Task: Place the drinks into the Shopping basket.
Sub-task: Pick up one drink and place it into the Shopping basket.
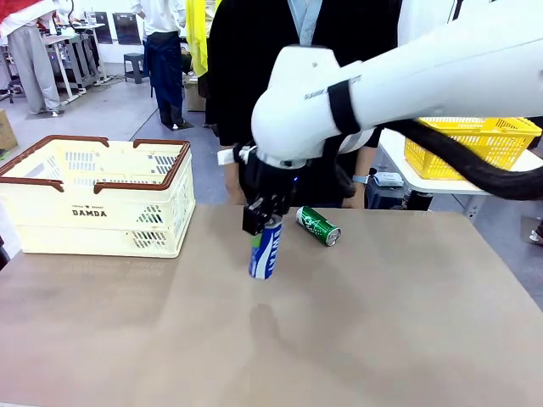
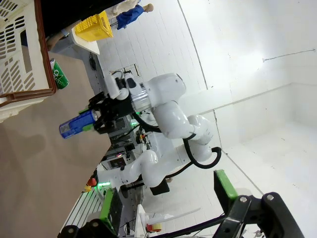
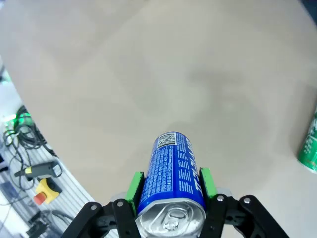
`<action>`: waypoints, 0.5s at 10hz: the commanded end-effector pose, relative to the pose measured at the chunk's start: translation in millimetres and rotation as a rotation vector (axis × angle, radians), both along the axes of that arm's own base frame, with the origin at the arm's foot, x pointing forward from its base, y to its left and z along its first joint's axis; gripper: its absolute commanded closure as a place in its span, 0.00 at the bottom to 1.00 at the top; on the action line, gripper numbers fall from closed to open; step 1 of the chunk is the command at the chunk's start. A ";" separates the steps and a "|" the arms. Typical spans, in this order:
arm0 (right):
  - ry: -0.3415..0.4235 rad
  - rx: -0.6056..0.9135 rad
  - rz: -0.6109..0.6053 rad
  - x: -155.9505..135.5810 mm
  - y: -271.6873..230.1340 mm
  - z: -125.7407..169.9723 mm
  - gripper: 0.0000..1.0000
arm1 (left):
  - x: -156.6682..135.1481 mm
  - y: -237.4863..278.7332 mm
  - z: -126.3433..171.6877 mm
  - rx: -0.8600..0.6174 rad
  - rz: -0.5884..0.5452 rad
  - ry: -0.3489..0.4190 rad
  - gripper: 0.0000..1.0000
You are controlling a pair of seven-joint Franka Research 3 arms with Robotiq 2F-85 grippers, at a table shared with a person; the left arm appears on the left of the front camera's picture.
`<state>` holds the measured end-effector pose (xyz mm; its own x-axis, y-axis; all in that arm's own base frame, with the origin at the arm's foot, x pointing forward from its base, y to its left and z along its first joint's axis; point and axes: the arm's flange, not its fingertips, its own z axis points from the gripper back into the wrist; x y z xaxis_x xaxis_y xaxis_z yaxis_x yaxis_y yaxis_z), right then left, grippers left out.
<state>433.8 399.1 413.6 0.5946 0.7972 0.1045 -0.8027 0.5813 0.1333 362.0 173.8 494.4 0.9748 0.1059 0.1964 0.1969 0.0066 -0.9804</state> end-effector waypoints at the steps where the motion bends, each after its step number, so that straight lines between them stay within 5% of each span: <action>1: -0.004 -0.015 0.114 -3.6 18.9 -15.1 1.00 | -0.5 -0.8 3.5 -0.014 0.008 0.009 0.00; 4: -0.008 -0.028 0.178 -13.7 33.7 -42.6 1.00 | -0.5 -0.8 3.5 -0.014 0.008 0.009 0.00; 5: -0.006 -0.035 0.178 -14.2 33.7 -45.3 0.61 | -0.5 -0.8 3.5 -0.014 0.008 0.009 0.00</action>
<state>414.5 434.4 362.9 0.4705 0.8805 0.0571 -0.8775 0.4601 0.1353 361.9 173.9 494.4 0.9748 0.1060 0.1964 0.1968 0.0066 -0.9804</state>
